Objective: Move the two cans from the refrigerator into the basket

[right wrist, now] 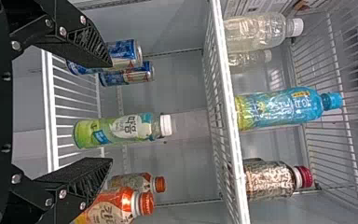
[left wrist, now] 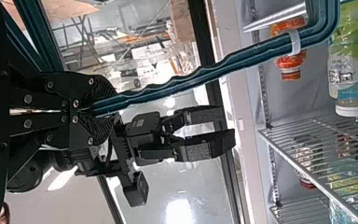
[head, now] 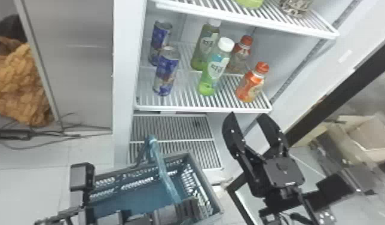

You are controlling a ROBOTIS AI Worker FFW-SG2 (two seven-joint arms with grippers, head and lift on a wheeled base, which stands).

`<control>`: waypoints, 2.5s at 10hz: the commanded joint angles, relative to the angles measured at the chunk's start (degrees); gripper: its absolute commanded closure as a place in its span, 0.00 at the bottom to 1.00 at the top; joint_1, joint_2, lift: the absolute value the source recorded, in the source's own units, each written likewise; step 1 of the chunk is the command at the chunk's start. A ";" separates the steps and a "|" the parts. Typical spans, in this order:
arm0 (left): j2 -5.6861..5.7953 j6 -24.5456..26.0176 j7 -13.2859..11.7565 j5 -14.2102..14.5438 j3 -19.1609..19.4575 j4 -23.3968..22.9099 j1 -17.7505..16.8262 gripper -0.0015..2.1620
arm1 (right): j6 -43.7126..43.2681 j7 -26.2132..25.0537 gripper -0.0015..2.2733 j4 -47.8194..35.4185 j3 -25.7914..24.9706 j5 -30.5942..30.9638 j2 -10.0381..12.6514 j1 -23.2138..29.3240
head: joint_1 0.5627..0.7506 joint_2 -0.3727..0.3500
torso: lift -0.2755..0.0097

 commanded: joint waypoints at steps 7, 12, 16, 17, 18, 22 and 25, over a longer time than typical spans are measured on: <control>0.00 -0.14 0.02 0.00 0.00 0.02 -0.01 0.55 | -0.58 0.18 0.14 0.40 0.00 -0.13 0.05 -0.14 | 0.70 0.03 | 0.00; 0.00 0.00 0.11 0.12 0.00 0.02 -0.15 0.55 | -0.58 0.62 0.14 2.37 0.92 -0.13 -0.75 -1.69 | 0.70 0.03 | 0.00; 0.09 -0.14 0.20 0.12 -0.12 0.02 -0.15 0.55 | -2.27 0.88 0.14 7.15 2.17 -0.02 -1.27 -6.19 | 0.70 0.03 | 0.00; 0.09 0.00 0.20 0.23 -0.23 0.02 -0.15 0.55 | -3.25 0.88 0.14 9.26 2.97 -0.02 -1.54 -8.30 | 0.70 0.03 | 0.00; 0.09 0.00 0.20 0.23 -0.34 0.02 -0.15 0.55 | -4.38 0.97 0.14 11.09 3.89 -0.02 -1.80 -9.98 | 0.70 0.03 | 0.00; 0.00 -0.14 0.29 0.34 -0.23 0.02 -0.15 0.55 | -5.92 0.97 0.14 16.99 8.12 -1.16 -3.29 -15.61 | 0.70 0.03 | 0.00; 0.00 -0.14 0.37 0.34 -0.34 0.02 -0.29 0.55 | -6.48 0.97 0.14 20.65 10.29 -1.96 -4.17 -20.11 | 0.70 0.03 | 0.00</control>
